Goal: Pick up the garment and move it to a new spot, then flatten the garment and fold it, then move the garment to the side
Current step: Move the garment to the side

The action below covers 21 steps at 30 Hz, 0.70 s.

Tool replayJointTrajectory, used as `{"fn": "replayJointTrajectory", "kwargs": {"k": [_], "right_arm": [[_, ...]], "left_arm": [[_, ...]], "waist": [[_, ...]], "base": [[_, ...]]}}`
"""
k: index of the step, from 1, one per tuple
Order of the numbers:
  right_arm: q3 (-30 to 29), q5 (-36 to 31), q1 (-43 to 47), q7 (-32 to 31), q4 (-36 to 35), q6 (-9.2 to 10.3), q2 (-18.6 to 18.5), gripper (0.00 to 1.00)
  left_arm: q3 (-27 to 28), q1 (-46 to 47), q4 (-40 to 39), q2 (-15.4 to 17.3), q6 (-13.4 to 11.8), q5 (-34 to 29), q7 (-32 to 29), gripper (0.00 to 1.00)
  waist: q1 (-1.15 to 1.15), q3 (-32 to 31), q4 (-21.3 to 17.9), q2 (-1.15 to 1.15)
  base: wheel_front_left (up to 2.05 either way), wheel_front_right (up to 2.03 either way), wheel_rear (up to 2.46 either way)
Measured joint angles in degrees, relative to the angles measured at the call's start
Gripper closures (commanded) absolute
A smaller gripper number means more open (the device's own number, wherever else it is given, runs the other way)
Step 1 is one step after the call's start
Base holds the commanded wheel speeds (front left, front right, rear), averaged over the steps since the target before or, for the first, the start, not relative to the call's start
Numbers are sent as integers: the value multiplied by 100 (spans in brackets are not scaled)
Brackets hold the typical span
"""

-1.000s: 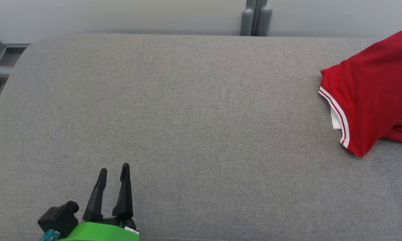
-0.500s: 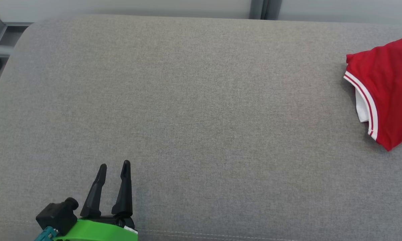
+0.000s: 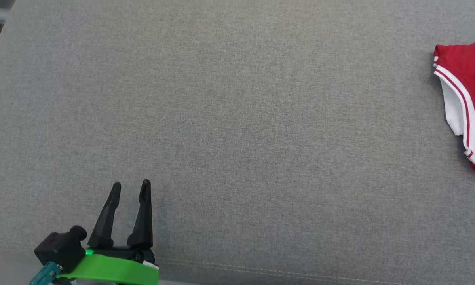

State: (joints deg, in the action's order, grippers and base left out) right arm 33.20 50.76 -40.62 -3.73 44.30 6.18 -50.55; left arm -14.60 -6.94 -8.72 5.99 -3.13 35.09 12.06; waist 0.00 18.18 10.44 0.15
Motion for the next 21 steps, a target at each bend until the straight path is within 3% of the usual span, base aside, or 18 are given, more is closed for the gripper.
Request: {"fn": "replayJointTrajectory", "kwargs": {"k": [1,2,4,21], "right_arm": [[-32,1,0,19,47,2,26,72],[-71,2,-1,48,87,7,57,56],[-97,2,-1,92,176,20,115,0],[-226,-104,-7,519,695,91,194,0]], "left_arm": [[3,26,-18,11,-1,-7,0,0],[5,77,-41,14,-10,-13,0,0],[8,181,-101,14,-15,-15,0,0],[20,252,-93,19,-47,-49,-44,0]], "waist": [[0,53,12,0],[0,103,22,0],[0,194,34,0],[0,198,-320,0]], "base": [[0,0,0],[0,0,0],[0,0,0],[0,0,0]]}}
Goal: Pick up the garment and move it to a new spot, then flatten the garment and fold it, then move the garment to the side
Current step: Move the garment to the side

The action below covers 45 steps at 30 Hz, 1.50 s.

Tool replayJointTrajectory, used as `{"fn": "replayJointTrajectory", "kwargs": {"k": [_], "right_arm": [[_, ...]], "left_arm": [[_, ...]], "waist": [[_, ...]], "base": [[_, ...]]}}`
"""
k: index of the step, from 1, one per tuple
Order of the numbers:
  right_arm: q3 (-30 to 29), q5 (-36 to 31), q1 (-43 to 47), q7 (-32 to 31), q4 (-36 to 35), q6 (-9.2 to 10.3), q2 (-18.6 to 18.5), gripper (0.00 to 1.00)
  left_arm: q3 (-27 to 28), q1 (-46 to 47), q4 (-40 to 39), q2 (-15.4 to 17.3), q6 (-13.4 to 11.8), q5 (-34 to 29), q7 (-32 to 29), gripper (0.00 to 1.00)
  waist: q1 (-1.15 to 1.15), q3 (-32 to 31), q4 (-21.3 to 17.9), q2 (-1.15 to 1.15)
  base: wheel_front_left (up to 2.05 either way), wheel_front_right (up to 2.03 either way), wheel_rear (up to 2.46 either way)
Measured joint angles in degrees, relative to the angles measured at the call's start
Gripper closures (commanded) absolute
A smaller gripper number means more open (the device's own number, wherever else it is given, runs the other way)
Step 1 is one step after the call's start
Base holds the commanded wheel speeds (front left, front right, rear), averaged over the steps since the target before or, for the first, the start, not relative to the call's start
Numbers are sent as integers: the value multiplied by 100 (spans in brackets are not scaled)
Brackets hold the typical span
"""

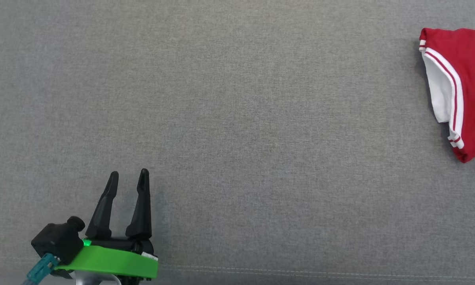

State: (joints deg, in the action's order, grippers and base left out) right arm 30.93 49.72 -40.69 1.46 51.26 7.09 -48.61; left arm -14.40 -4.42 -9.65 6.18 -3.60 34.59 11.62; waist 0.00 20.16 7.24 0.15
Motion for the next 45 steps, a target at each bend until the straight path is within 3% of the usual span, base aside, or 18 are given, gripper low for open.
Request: {"fn": "replayJointTrajectory", "kwargs": {"k": [8,15,20,26,34,45], "right_arm": [[125,-245,-394,487,-482,-7,277,0],[467,-513,-443,928,-942,-254,825,0],[642,-576,-431,1074,-1123,-366,1155,0],[749,-584,-127,1211,-1349,-422,1656,0],[624,-584,594,1299,-1786,-283,1967,0],[-14,-1046,1524,1312,-2962,1,2587,0]], "left_arm": [[-171,321,104,1,156,-13,2,0],[-278,660,294,-8,253,-85,3,0],[-193,686,485,-38,212,-91,14,0],[80,686,754,-118,-4,-146,105,0],[108,678,949,-129,-134,-472,162,0],[348,398,1155,-119,-204,-676,208,0]], "waist": [[0,-261,-259,0],[0,-648,-504,0],[0,-895,-664,0],[0,-1252,-913,0],[0,-1661,-1085,0],[0,-1857,-915,0]], "base": [[0,0,0],[0,0,0],[0,0,0],[0,0,0],[0,0,0],[0,0,0]]}}
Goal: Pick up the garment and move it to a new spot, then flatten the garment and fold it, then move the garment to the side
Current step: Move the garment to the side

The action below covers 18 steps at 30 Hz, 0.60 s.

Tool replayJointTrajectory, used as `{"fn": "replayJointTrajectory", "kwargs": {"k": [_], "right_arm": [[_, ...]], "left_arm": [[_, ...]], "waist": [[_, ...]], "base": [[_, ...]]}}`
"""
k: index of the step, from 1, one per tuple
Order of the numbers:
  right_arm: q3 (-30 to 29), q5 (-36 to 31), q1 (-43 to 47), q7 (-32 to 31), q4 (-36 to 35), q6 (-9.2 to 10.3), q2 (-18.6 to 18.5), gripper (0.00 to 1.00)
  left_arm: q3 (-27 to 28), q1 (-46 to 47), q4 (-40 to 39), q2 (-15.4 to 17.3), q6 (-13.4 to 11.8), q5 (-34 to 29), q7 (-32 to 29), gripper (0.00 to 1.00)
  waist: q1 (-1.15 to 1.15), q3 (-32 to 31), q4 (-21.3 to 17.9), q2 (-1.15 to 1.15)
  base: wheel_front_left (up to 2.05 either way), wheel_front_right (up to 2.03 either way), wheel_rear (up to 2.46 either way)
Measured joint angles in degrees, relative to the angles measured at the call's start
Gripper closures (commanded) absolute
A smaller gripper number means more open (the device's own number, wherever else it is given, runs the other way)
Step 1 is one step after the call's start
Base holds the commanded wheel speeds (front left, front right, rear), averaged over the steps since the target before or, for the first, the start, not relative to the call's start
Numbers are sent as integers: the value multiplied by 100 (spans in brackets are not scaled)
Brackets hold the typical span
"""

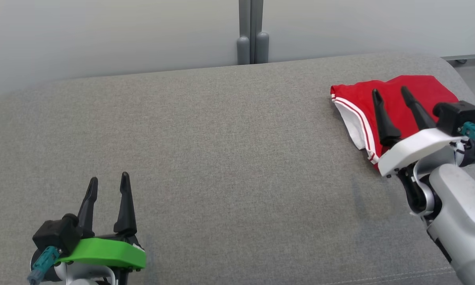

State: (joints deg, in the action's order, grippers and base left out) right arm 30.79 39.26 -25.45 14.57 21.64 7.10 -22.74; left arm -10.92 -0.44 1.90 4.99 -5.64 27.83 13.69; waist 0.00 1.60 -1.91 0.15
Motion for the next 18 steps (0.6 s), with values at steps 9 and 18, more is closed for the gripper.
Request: {"fn": "replayJointTrajectory", "kwargs": {"k": [9,18], "right_arm": [[-223,-545,844,0,-542,7,476,0],[-661,-1014,1455,0,-643,8,770,0]], "left_arm": [[188,-297,36,-12,-49,0,22,0],[168,-378,68,-45,-63,-103,24,0]], "waist": [[0,-85,-110,0],[0,-121,-216,0]], "base": [[0,0,0],[0,0,0]]}}
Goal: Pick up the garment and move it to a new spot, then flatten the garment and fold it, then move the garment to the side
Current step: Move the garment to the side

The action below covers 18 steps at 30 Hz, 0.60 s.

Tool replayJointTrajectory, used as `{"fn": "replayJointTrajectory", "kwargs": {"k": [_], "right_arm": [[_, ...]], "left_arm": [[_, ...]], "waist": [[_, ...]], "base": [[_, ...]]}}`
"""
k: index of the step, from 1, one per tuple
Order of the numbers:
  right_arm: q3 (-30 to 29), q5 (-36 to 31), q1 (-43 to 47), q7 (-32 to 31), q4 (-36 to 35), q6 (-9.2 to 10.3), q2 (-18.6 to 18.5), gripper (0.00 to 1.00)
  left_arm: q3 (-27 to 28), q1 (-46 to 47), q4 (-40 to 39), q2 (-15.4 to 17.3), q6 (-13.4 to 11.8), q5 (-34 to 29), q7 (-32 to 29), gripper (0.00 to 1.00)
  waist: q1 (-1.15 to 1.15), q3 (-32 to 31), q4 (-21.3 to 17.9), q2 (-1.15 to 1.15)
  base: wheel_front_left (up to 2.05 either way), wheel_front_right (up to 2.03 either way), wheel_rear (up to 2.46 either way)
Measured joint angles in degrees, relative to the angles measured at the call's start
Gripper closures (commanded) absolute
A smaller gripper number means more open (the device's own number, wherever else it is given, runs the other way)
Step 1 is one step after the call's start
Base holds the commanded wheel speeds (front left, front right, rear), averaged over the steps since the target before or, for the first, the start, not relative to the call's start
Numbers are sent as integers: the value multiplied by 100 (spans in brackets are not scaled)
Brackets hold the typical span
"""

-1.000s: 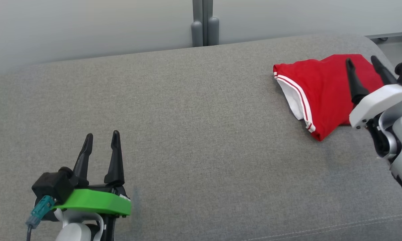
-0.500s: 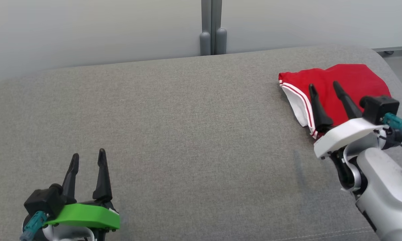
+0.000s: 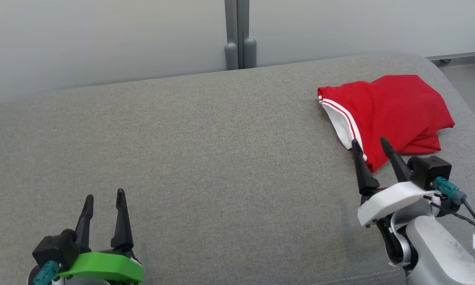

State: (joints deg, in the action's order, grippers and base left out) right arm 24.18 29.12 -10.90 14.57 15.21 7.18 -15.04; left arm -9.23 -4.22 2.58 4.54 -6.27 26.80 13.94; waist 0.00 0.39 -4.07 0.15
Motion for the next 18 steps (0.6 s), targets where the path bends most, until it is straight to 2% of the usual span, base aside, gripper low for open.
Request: {"fn": "replayJointTrajectory", "kwargs": {"k": [5,18], "right_arm": [[33,-203,176,0,-94,0,248,0],[-137,-559,573,0,-177,0,447,0]], "left_arm": [[1,-59,20,-13,-31,-36,29,0],[8,-179,49,-24,-32,-213,30,0]], "waist": [[0,-18,-12,0],[0,-65,65,0]], "base": [[0,0,0],[0,0,0]]}}
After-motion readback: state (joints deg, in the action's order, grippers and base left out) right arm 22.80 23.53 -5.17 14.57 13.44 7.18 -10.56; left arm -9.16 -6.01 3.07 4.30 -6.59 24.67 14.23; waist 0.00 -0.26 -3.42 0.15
